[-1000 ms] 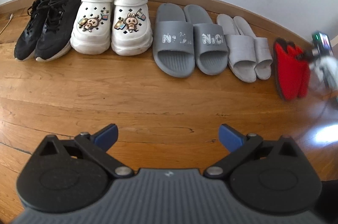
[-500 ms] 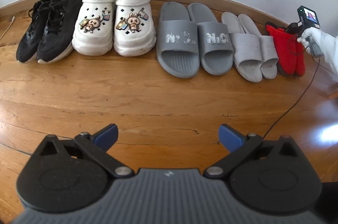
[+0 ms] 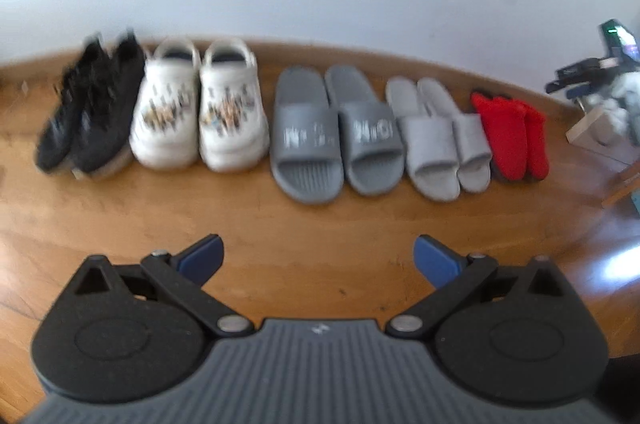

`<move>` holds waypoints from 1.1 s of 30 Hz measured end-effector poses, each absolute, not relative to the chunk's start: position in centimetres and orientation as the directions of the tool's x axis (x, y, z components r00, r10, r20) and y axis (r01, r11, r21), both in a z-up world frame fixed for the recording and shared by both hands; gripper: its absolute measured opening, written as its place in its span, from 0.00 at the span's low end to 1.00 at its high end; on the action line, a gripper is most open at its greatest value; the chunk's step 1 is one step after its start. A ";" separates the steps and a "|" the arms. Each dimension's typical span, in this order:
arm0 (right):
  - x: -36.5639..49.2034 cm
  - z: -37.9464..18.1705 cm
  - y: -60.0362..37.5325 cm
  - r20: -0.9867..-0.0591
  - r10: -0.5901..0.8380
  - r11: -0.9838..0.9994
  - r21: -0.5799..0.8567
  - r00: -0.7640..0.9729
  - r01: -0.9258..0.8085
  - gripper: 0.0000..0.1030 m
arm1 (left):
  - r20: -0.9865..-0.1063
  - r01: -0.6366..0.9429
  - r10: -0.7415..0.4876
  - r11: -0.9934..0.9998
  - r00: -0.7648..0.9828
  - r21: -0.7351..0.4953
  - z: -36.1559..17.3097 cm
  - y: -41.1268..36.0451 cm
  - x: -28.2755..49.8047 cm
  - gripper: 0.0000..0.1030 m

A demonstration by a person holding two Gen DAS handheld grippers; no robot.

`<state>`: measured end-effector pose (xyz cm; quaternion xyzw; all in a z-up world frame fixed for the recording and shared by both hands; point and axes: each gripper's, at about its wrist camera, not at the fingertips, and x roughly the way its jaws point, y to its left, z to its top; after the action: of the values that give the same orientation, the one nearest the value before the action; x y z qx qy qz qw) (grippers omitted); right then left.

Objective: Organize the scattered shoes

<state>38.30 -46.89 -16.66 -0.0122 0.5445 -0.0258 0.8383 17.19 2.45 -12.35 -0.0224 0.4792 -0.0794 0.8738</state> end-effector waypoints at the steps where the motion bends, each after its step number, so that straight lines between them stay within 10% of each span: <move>1: 36.7 -14.6 -46.4 -0.907 -0.029 1.000 -0.024 0.421 0.017 0.59 | -0.827 0.117 -0.151 0.988 0.541 -0.104 -11.7 2.4 17.1 1.00; 16: 14.2 7.6 -36.6 -0.772 0.108 0.993 0.107 0.627 -0.040 0.87 | -0.649 0.097 -0.147 0.989 0.746 -0.113 9.4 -1.6 8.1 1.00; 33: 6.6 7.9 -31.4 -0.734 0.144 0.982 0.187 0.663 -0.006 0.99 | -0.730 -0.071 0.041 0.997 0.682 -0.010 3.1 -5.0 6.0 1.00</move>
<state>6.61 -31.45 7.87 0.0846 0.4081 0.0413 0.9081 6.01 -4.99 3.08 -0.0190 0.3976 0.0306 0.9168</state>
